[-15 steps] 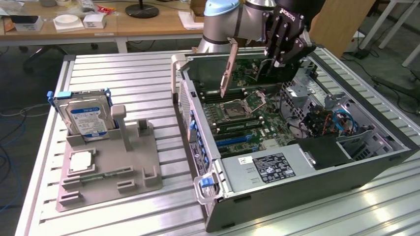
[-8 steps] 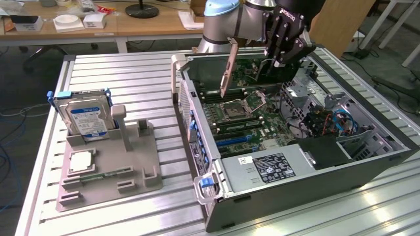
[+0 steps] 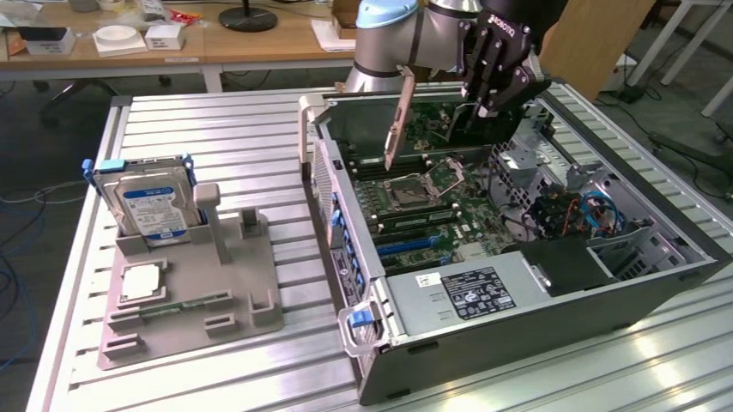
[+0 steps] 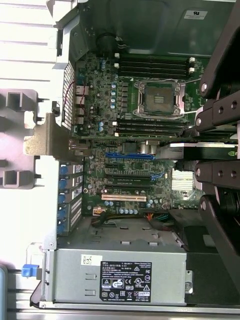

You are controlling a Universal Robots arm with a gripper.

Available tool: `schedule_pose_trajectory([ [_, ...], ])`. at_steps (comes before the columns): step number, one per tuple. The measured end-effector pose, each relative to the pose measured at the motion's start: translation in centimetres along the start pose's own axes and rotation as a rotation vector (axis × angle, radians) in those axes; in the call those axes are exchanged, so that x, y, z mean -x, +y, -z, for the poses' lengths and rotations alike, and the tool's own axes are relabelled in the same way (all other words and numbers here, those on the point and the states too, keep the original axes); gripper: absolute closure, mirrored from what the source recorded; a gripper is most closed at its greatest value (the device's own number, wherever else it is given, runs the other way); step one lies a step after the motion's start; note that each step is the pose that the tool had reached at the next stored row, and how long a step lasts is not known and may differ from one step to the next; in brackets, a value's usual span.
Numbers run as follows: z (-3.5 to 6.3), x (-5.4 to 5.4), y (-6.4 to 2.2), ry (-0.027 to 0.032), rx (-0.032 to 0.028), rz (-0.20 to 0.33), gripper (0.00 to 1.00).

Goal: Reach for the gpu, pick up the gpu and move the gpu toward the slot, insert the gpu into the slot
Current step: 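Insert the gpu into the slot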

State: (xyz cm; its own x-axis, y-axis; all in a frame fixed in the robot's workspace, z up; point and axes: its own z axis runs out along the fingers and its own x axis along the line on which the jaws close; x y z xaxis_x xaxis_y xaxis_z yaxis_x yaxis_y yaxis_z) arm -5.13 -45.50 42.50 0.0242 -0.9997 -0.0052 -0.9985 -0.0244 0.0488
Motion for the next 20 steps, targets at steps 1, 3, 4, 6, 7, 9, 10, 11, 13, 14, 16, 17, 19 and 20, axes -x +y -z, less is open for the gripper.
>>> schedule_pose_trajectory([
  [1, 0.0, 0.0, 0.0, 0.0, -0.0001, 0.0, 0.74],
  [3, 0.0, 0.0, 0.0, 0.0, 0.0, 0.0, 0.74],
  [4, 0.0, 0.0, 0.0, 0.0, 0.0, 0.0, 0.74],
  [6, 0.0, 0.0, 0.0, 0.0, 0.0, 0.0, 0.74],
  [7, 0.0, 0.0, 0.0, 0.0, 0.0, 0.0, 0.74],
  [9, 0.0, 0.0, -0.01, -0.0001, -0.0009, 0.0, 0.74],
  [10, 0.0, 0.0, -0.01, -0.0001, -0.0026, 0.0, 0.74],
  [11, 0.0, 0.0, 0.0, 0.0001, -0.0052, 0.0, 0.74],
  [13, 0.0, 0.0, 0.0, 0.0004, -0.0167, 0.0, 0.74],
  [14, 0.0, 0.0, 0.0, 0.0004, -0.0222, 0.0, 0.74],
  [16, -0.02, 0.0, 0.0, 0.0006, -0.0306, 0.0, 0.74],
  [17, -0.02, 0.0, 0.0, 0.0006, -0.0332, 0.0, 0.74],
  [19, -0.03, 0.0, 0.0, 0.0009, -0.0381, 0.0, 0.74],
  [20, -0.04, 0.0, 0.01, 0.001, -0.0415, 0.0, 0.74],
])
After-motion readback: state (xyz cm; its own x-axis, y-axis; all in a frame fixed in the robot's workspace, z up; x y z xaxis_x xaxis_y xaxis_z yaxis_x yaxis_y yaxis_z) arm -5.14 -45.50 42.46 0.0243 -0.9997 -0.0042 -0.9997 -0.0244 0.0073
